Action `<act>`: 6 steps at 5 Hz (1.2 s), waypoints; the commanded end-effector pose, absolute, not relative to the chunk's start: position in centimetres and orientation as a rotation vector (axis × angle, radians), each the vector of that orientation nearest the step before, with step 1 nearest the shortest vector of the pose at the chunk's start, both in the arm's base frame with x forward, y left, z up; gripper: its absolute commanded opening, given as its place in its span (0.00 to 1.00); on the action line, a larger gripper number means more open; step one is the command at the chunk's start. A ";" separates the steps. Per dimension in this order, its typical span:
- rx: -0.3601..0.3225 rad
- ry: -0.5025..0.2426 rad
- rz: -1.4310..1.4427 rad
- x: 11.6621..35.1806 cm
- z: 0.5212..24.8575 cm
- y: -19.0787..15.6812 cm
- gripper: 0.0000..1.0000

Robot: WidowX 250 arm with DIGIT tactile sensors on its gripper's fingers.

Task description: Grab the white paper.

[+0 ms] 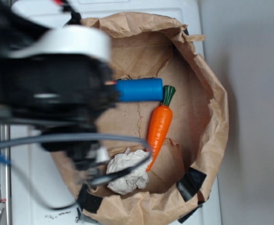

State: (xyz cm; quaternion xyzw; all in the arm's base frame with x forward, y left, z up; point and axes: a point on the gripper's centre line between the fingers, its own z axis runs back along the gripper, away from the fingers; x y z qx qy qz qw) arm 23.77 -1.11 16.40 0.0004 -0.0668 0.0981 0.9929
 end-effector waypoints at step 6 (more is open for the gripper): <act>-0.186 -0.158 0.261 26.4 9.3 -3.9 1.00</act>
